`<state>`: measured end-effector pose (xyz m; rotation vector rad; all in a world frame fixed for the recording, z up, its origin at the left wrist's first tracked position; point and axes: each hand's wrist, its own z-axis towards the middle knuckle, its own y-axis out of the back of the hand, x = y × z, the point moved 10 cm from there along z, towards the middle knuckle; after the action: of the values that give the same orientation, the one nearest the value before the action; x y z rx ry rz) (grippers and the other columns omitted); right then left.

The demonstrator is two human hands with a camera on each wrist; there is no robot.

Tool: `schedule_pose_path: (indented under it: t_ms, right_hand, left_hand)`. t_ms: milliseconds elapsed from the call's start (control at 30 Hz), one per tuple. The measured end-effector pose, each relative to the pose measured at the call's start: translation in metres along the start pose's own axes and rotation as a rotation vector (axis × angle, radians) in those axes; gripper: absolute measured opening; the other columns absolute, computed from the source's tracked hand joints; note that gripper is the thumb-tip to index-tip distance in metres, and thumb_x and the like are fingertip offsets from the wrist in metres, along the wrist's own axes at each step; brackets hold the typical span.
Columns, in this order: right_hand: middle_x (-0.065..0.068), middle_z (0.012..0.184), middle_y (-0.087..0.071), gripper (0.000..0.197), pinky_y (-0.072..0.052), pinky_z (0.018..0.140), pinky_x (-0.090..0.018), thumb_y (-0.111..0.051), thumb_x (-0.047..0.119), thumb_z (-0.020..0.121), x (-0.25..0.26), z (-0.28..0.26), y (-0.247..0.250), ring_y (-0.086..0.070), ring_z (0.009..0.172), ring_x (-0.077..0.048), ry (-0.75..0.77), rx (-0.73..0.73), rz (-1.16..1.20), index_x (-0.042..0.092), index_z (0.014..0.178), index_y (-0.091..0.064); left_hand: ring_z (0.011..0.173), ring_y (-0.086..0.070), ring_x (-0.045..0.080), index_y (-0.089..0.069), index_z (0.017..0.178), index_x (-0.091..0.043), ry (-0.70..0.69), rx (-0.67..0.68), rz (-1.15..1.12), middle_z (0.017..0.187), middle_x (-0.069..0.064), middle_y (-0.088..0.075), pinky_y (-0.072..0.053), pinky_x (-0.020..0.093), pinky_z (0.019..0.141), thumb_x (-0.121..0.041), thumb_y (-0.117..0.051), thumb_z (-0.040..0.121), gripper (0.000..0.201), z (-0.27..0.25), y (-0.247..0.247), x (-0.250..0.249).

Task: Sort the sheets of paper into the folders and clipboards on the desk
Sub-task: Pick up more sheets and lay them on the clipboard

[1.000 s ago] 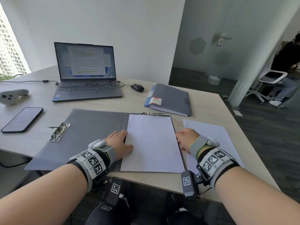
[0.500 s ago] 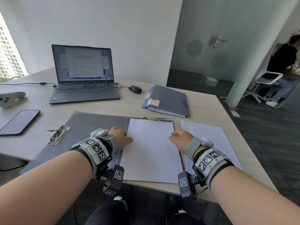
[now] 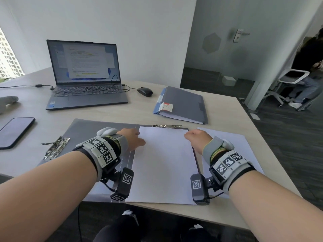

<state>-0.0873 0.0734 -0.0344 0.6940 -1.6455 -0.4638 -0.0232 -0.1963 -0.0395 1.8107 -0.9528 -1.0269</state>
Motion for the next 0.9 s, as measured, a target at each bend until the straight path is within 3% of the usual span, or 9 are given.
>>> schedule_pose_path:
  t_ms: [100,233,333,400,500,633,767,833,900]
  right_hand:
    - [-0.001,0.092,-0.06,0.015,-0.049,0.079,-0.033,-0.052,0.028,0.09,0.004,0.012,-0.003,-0.06,0.091,-0.02,-0.063,-0.011,0.247,0.023,0.101,-0.061]
    - [-0.006,0.109,-0.065,0.01,-0.055,0.088,-0.041,-0.051,0.031,0.089,0.004,0.033,-0.011,-0.064,0.103,-0.022,-0.161,-0.035,0.469,0.024,0.086,-0.058]
    - [-0.006,0.117,-0.062,0.019,-0.055,0.086,-0.041,-0.049,0.032,0.091,0.004,0.042,-0.018,-0.063,0.103,-0.021,-0.224,-0.031,0.604,0.02,0.102,-0.059]
    - [-0.005,0.12,-0.06,0.032,-0.054,0.082,-0.04,-0.049,0.033,0.093,0.006,0.045,-0.024,-0.063,0.103,-0.021,-0.249,-0.023,0.674,0.019,0.121,-0.056]
    - [-0.005,0.122,-0.056,0.039,-0.053,0.081,-0.04,-0.05,0.034,0.095,0.009,0.046,-0.033,-0.063,0.105,-0.024,-0.268,-0.011,0.738,0.019,0.131,-0.052]
    - [-0.005,0.115,-0.055,0.032,-0.052,0.094,-0.045,-0.05,0.038,0.095,0.013,0.05,-0.036,-0.062,0.109,-0.025,-0.26,-0.009,0.783,0.022,0.123,-0.052]
    - [-0.003,0.119,-0.06,0.028,-0.054,0.087,-0.043,-0.047,0.041,0.094,0.026,0.058,-0.029,-0.063,0.1,-0.019,-0.148,-0.077,0.686,0.026,0.116,-0.054]
    - [-0.002,0.12,-0.061,0.031,-0.053,0.084,-0.038,-0.046,0.037,0.093,0.041,0.06,-0.028,-0.061,0.099,-0.018,-0.039,-0.091,0.567,0.027,0.122,-0.054]
    - [0.0,0.125,-0.06,0.045,-0.05,0.092,-0.034,-0.047,0.032,0.091,0.058,0.06,-0.031,-0.058,0.109,-0.019,0.074,-0.067,0.418,0.026,0.136,-0.05]
  left_hand:
    - [0.122,-0.055,0.025,-0.036,0.149,-0.028,0.002,-0.009,-0.038,0.144,0.002,-0.049,-0.047,0.034,0.097,-0.05,-0.06,0.088,0.069,0.015,0.002,-0.01]
    - [0.115,-0.058,0.026,-0.032,0.147,-0.039,-0.038,0.002,0.016,0.131,0.001,-0.059,-0.05,0.038,0.096,-0.06,-0.065,0.076,0.081,0.033,0.002,-0.026]
    - [0.13,-0.049,0.026,-0.031,0.147,-0.042,-0.024,0.059,0.151,0.144,-0.003,-0.049,-0.043,0.04,0.105,-0.075,-0.065,0.064,0.096,0.038,-0.01,-0.031]
    - [0.125,-0.05,0.025,-0.039,0.141,-0.042,-0.017,0.064,0.226,0.139,-0.004,-0.049,-0.044,0.041,0.102,-0.081,-0.062,0.053,0.099,0.04,-0.016,-0.03]
    - [0.121,-0.052,0.025,-0.043,0.136,-0.042,-0.015,0.051,0.249,0.135,-0.003,-0.049,-0.045,0.042,0.1,-0.082,-0.059,0.05,0.097,0.042,-0.018,-0.028]
    - [0.119,-0.052,0.027,-0.041,0.138,-0.039,-0.032,0.053,0.244,0.134,0.001,-0.049,-0.046,0.044,0.099,-0.079,-0.061,0.055,0.094,0.043,-0.022,-0.028]
    - [0.114,-0.053,0.024,-0.042,0.135,-0.043,-0.035,0.047,0.261,0.132,-0.002,-0.049,-0.045,0.042,0.097,-0.082,-0.056,0.05,0.095,0.043,-0.022,-0.028]
    - [0.113,-0.053,0.025,-0.042,0.134,-0.044,-0.028,0.051,0.261,0.134,-0.002,-0.048,-0.045,0.042,0.097,-0.083,-0.054,0.046,0.097,0.044,-0.023,-0.026]
    - [0.112,-0.054,0.025,-0.041,0.134,-0.044,-0.027,0.053,0.267,0.134,-0.001,-0.047,-0.046,0.042,0.096,-0.084,-0.053,0.045,0.098,0.044,-0.023,-0.026]
